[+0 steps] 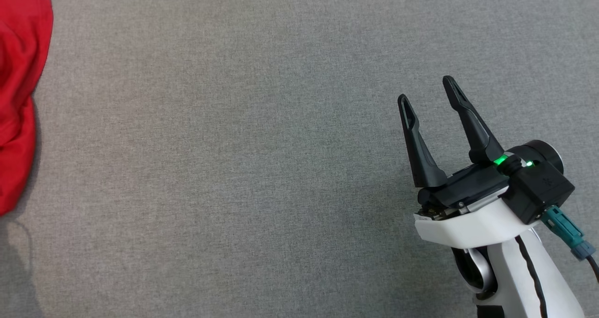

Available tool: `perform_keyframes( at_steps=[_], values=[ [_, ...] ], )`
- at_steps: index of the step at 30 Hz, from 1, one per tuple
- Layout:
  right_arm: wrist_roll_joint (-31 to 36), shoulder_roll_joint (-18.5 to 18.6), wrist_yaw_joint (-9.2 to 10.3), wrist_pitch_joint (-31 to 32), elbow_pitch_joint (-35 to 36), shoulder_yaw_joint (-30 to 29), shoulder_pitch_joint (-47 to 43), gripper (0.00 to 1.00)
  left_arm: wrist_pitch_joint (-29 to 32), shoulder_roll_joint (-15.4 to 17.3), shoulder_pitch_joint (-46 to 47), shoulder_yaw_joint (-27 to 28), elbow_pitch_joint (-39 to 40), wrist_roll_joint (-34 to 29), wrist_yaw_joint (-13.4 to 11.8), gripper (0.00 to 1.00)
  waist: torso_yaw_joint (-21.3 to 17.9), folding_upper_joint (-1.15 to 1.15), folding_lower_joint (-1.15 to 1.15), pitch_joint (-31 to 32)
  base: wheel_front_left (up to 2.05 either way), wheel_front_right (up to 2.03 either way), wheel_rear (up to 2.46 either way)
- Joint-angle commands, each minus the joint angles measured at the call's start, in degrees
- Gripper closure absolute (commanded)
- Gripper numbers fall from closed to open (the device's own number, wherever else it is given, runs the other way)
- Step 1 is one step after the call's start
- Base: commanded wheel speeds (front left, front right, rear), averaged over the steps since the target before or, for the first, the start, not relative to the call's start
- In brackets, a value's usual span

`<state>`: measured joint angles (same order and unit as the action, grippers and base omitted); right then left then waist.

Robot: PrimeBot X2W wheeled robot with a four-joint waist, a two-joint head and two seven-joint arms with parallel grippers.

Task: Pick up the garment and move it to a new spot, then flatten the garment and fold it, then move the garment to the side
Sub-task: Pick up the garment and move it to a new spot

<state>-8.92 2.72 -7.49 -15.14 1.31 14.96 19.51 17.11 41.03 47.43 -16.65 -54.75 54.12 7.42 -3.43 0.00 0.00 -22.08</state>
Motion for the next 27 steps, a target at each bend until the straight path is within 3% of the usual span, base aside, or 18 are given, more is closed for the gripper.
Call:
perform_keyframes(
  at_steps=[1, 16, 27],
  values=[
    [0.49, 0.31, -0.01, -0.02, -0.2, -0.07, -0.21, 0.0, -0.48, 0.6, 0.82, -0.55, -0.2, 0.54, 0.08, 1.0, 0.08, 0.0, 0.0, 0.48, 0.0, 0.0, 0.0],
    [-2.67, 0.32, -0.01, -0.02, -1.54, -0.47, -4.21, 0.0, -6.16, 3.08, 2.04, -12.89, 7.55, 2.08, 0.08, 1.0, -0.42, 0.0, 0.0, 11.43, 0.0, 0.0, 0.0],
    [-4.42, 0.33, -0.01, -0.02, -1.06, -2.79, -6.29, 0.0, -3.88, 3.46, 6.0, -20.0, 20.71, 1.88, 0.08, 1.0, -3.1, 0.0, 0.0, 16.03, 0.0, 0.0, 0.0]
  ],
)
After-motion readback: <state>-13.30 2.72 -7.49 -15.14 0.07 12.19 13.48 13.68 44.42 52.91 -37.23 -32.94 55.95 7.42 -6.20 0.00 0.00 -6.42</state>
